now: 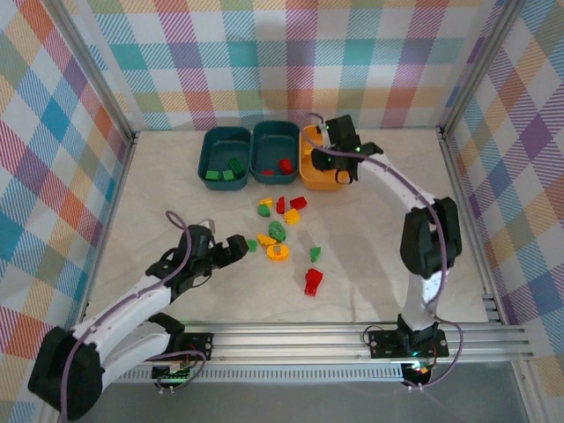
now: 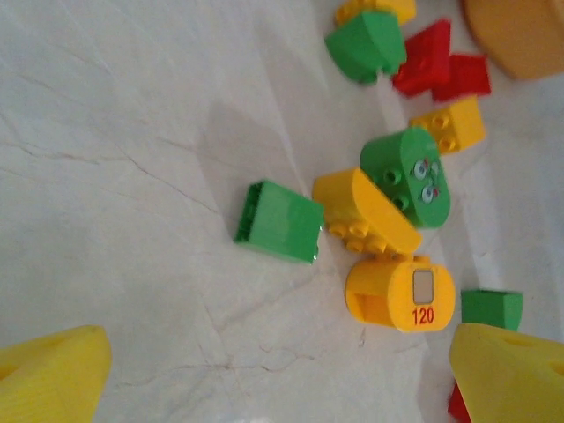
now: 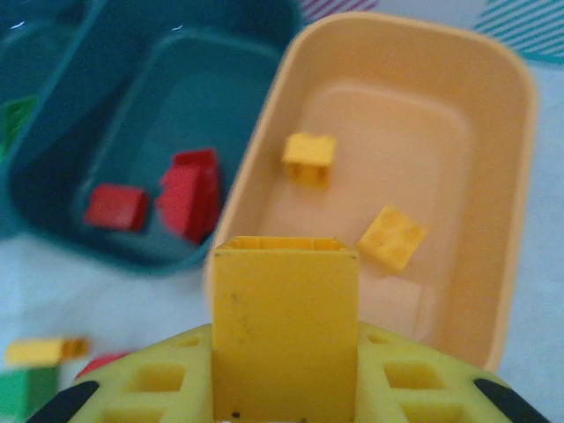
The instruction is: Sort the legos into containers by color
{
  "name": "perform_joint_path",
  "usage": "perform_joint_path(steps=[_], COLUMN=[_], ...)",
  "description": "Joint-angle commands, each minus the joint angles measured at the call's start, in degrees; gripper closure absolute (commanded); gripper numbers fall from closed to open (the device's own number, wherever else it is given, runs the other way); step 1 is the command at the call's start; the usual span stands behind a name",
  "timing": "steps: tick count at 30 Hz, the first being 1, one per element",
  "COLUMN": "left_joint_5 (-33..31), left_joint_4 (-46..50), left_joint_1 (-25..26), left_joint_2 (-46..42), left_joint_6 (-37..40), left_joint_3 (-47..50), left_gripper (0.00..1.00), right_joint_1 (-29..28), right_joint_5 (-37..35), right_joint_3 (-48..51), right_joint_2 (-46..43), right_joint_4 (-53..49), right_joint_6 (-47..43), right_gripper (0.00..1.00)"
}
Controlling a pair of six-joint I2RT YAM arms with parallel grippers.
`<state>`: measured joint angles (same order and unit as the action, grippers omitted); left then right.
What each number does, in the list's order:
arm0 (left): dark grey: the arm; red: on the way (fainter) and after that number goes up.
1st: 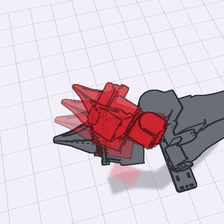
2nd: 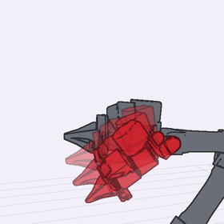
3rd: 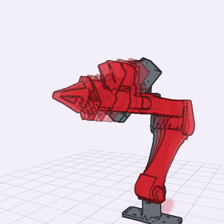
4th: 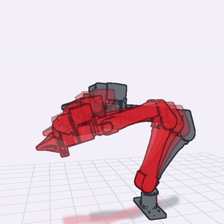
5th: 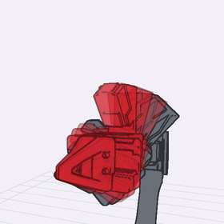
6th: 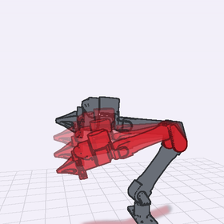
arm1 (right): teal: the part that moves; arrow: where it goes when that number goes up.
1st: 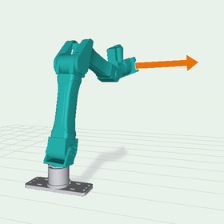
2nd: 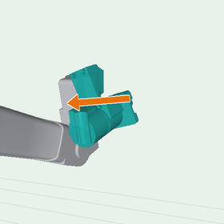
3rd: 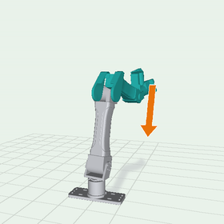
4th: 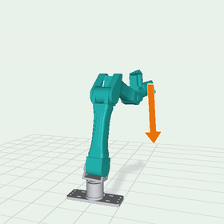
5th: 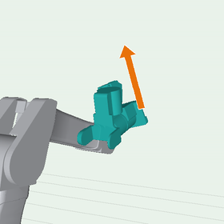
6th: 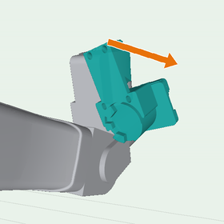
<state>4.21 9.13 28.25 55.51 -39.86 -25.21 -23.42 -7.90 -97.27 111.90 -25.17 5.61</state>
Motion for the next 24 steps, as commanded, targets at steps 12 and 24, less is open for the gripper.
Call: perform_joint_path(steps=[12, 24], left_joint_5=[-4.4, -16.9], left_joint_4=[9.4, 19.6], left_joint_1=[16.6, 23.7], left_joint_2=[25.1, 41.8], left_joint_6=[0.8, -0.3], left_joint_3=[-21.9, -35.3], left_gripper=[0.04, 0.08], right_joint_1=[4.1, -1.5], right_joint_5=[0.1, -1.3], right_joint_3=[-22.6, 22.8], right_joint_2=[18.4, -16.7], right_joint_4=[-12.1, 6.6], right_joint_6=[6.8, 14.2], right_gripper=[0.39, 0.27])
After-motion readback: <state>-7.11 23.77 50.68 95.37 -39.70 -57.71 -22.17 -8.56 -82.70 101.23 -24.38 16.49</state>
